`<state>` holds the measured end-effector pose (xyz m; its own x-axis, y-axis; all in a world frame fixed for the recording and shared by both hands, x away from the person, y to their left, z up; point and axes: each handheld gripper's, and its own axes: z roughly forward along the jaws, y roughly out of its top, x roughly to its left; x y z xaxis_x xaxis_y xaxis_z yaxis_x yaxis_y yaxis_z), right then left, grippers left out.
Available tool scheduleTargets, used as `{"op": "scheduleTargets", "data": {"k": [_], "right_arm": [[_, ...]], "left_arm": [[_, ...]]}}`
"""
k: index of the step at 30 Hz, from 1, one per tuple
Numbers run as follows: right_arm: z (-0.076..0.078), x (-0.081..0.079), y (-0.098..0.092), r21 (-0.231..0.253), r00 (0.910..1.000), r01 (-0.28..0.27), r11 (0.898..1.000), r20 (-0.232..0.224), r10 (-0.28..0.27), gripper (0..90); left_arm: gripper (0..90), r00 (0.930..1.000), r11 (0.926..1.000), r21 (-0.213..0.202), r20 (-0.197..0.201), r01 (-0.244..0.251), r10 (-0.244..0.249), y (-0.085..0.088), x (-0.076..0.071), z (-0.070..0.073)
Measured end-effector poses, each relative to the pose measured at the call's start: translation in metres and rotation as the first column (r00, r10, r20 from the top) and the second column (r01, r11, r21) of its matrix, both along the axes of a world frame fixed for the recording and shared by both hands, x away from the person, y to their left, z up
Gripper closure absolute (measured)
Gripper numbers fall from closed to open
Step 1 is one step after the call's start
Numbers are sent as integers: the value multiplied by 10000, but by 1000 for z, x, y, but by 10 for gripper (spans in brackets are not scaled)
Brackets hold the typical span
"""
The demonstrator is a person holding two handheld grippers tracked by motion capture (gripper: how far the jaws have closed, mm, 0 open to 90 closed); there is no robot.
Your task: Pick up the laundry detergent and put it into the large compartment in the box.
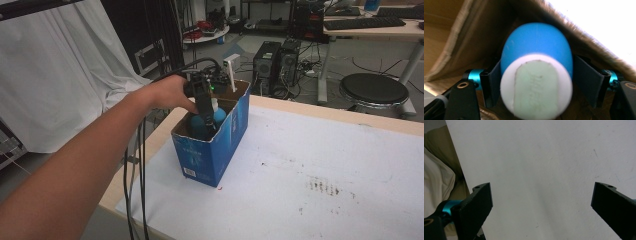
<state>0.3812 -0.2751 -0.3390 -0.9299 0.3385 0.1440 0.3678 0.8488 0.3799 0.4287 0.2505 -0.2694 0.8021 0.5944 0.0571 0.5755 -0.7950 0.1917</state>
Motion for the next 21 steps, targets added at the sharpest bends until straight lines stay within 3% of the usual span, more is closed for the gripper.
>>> {"op": "scheduleTargets", "data": {"k": [15, 19, 21], "right_arm": [[6, -6, -2, 100, 9999, 96, 9999, 68, -97, 27], [8, -7, -3, 118, 9999, 103, 9999, 128, -105, 28], [11, -8, -3, 160, 9997, 122, 9998, 214, -126, 28]], "left_arm": [[228, 9957, 9982, -468, 864, 369, -328, -9, -14, 57], [228, 9955, 9959, -752, 842, 510, -446, -14, -21, 67], [228, 9968, 9925, -1067, 599, 600, -538, -21, -26, 73]]}}
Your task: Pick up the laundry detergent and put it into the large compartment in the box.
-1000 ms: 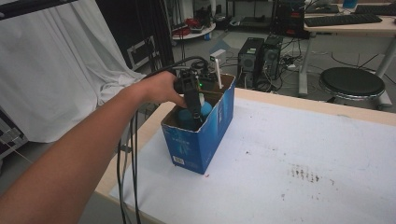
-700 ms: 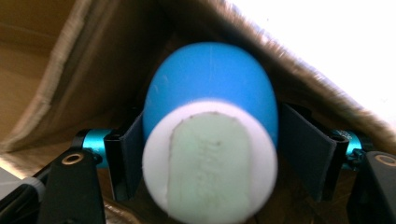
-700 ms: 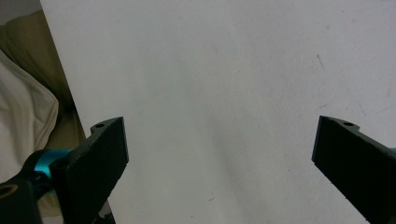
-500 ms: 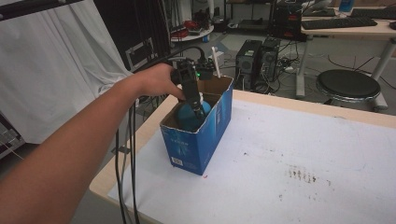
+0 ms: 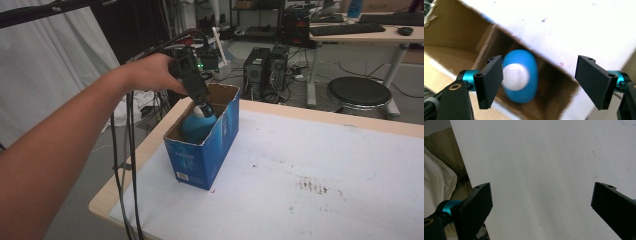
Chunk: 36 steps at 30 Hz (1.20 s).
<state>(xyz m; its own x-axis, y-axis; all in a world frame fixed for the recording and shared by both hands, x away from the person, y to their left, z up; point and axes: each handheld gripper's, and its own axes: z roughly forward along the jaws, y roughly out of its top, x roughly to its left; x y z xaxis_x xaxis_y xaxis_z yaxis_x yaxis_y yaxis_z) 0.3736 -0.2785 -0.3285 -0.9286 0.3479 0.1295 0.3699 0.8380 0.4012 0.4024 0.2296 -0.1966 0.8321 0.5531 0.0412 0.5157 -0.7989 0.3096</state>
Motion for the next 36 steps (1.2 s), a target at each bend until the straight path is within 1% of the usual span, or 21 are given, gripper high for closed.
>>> {"op": "scheduleTargets", "data": {"k": [1, 2, 4, 7, 8, 9, 12, 13, 15, 16, 18, 20, 21, 22, 23, 24, 28, 29, 31, 35, 36], "right_arm": [[1, 0, 0, 58, 10000, 12, 10000, 30, -12, 27], [2, 0, -1, 60, 10000, 55, 10000, 9, -55, 28], [3, -1, -1, 25, 9999, 109, 9999, 25, -109, 27], [7, -3, -1, 106, 9998, 145, 9998, 116, -146, 27], [8, -3, -1, 114, 9998, 109, 9999, 167, -111, 28], [9, -3, 0, 147, 9997, 63, 9999, 216, -66, 27], [11, -5, 0, 240, 9996, 126, 9996, 247, -132, 27], [11, -5, 0, 217, 9996, 149, 9997, 238, -155, 27], [11, -6, 0, 228, 9995, 123, 9997, 276, -129, 28], [12, -7, 0, 228, 9995, 140, 9996, 283, -146, 27], [13, -8, -1, 302, 9993, 195, 9994, 320, -205, 27], [14, -9, -1, 350, 9992, 185, 9992, 356, -197, 28], [14, -9, -2, 371, 9991, 180, 9991, 388, -195, 28], [14, -10, -2, 402, 9990, 185, 9990, 387, -201, 27], [15, -10, -2, 425, 9990, 194, 9989, 395, -211, 27], [15, -10, -2, 439, 9989, 176, 9989, 418, -194, 27], [16, -10, -4, 518, 9987, 256, 9983, 435, -278, 28], [16, -11, -4, 548, 9985, 259, 9982, 465, -284, 28], [17, -11, -4, 582, 9984, 265, 9980, 493, -294, 28], [17, -11, -3, 617, 9982, 273, 9977, 512, -305, 28], [17, -11, -3, 629, 9982, 282, 9976, 511, -314, 28]], "left_arm": [[228, 9999, 9999, -2, -41, 161, -161, -3, -2, 2], [228, 9993, 9993, 30, 96, 368, -368, -9, -6, 5], [228, 9985, 9985, -17, 129, 539, -538, -18, -10, 9], [228, 9988, 9989, -8, 118, 472, -472, -36, -14, 15], [228, 9982, 9983, -49, 130, 582, -582, -41, -15, 16], [228, 9955, 9956, -145, 218, 924, -921, -48, -16, 19], [228, 9868, 9864, -535, 539, 1557, -1529, -67, -19, 24], [228, 9857, 9850, -620, 617, 1609, -1571, -72, -19, 24], [228, 9795, 9787, -681, 700, 1937, -1889, -85, -20, 23], [225, 9744, 9739, -656, 746, 2171, -2122, -91, -21, 22], [131, 9686, 9680, -603, 660, 2436, -2397, -104, -21, 18], [131, 9639, 9628, -577, 522, 2638, -2610, -114, -20, 14], [131, 9624, 9611, -553, 422, 2705, -2684, -117, -20, 12], [118, 9600, 9594, -406, 327, 2792, -2780, -123, -19, 9], [32, 9609, 9608, -276, 328, 2759, -2750, -127, -19, 6], [16, 9608, 9610, -121, 254, 2764, -2760, -132, -18, 2], [16, 9536, 9536, 35, -31, 3011, -3011, -147, -16, -10], [16, 9466, 9467, 39, -184, 3221, -3220, -151, -15, -13], [16, 9404, 9403, 140, -170, 3399, -3397, -160, -15, -17], [16, 9356, 9353, 233, -149, 3531, -3528, -177, -12, -24], [17, 9368, 9363, 309, -154, 3497, -3494, -182, -10, -26]]}}
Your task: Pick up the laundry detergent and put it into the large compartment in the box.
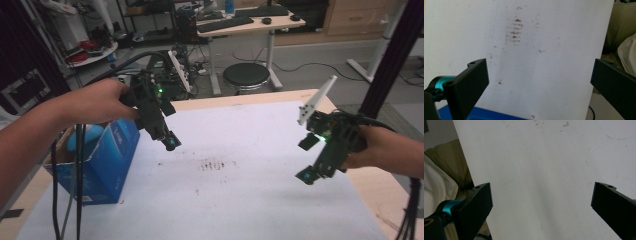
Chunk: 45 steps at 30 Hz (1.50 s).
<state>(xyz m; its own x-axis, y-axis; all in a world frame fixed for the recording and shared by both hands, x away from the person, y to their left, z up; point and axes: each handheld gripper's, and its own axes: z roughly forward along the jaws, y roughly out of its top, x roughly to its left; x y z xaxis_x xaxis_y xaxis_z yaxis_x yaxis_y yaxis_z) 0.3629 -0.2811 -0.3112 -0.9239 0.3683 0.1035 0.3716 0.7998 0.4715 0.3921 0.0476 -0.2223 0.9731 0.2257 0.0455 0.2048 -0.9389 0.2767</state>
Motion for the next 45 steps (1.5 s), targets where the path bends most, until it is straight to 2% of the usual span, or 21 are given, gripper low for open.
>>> {"op": "scheduleTargets", "data": {"k": [2, 6, 10, 17, 22, 28, 45], "right_arm": [[0, 0, 1, 12, 10000, 49, 10000, -19, -49, 28], [0, 1, 1, 39, 9999, 101, 9999, 83, -101, 28], [0, 1, 3, -2, 9999, 68, 10000, 89, -68, 28], [-1, 2, 8, -194, 10000, -23, 9998, 17, 23, 28], [-1, 4, 9, -260, 10000, -53, 9996, -48, 52, 27], [-3, 6, 12, -337, 9999, -132, 9993, -75, 130, 28], [-4, 11, 20, -438, 9993, -343, 9985, -162, 336, 27]], "left_arm": [[16, 9998, 9999, 148, 169, -70, 68, -9, 2, -4], [16, 9996, 9993, 341, 262, -138, 129, -22, 5, -11], [16, 9991, 9996, 223, 403, -161, 152, -33, 6, -20], [16, 10000, 9998, 194, -26, -46, 46, -45, 8, -38], [16, 9999, 9993, 363, -119, 72, -68, -47, 7, -46], [16, 9997, 9993, 369, -216, 109, -101, -47, 9, -51], [17, 9996, 9994, 360, -271, -2, 12, -38, 9, -54]]}}
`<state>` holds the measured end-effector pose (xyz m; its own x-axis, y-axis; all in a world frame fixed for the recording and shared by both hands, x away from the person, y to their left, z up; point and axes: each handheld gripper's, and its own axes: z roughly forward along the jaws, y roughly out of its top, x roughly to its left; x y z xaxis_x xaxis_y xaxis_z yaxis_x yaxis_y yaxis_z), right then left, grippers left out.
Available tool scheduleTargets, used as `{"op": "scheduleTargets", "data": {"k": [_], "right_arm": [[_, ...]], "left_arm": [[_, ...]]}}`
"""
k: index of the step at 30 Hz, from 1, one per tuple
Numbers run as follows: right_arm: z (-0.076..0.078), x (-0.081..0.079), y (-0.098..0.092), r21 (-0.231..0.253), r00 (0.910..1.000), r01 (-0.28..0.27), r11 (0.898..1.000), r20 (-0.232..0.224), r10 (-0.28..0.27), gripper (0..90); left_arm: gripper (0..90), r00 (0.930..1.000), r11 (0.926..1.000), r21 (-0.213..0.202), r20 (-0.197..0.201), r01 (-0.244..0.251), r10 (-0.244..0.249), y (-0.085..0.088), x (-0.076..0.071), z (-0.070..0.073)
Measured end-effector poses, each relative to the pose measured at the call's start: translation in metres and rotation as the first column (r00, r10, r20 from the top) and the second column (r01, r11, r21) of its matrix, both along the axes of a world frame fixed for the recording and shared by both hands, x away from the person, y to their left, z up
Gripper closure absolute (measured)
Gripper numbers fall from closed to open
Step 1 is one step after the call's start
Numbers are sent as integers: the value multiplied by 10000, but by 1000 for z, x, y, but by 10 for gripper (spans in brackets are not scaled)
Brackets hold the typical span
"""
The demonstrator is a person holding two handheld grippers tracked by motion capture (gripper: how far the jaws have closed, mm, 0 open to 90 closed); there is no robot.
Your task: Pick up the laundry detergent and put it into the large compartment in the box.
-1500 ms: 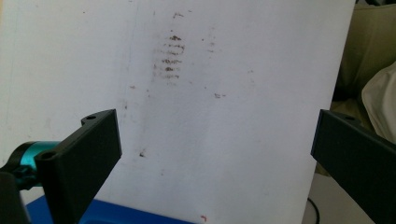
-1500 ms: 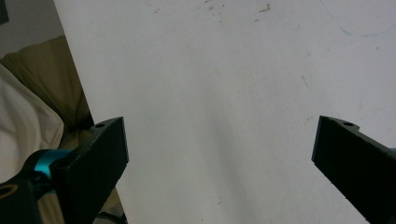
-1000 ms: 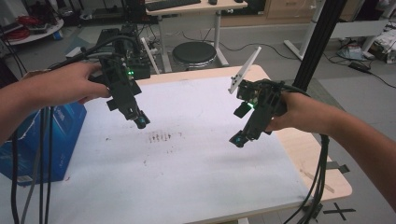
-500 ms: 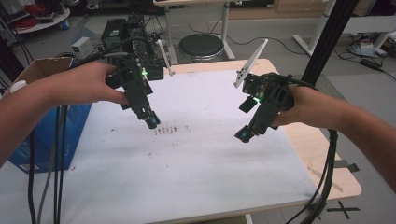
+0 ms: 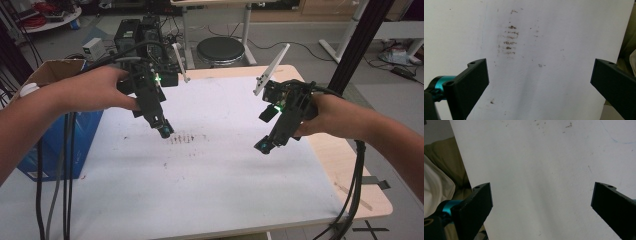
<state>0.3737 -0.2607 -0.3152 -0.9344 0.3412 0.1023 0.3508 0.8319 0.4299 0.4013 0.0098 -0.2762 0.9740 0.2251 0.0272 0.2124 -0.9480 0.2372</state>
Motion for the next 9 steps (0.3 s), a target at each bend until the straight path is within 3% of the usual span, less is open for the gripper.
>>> {"op": "scheduleTargets", "data": {"k": [9], "right_arm": [[1, -1, 0, 33, 10000, 40, 10000, 37, -40, 28]], "left_arm": [[17, 9999, 9999, -70, 42, -118, 119, 4, 1, 1]]}}
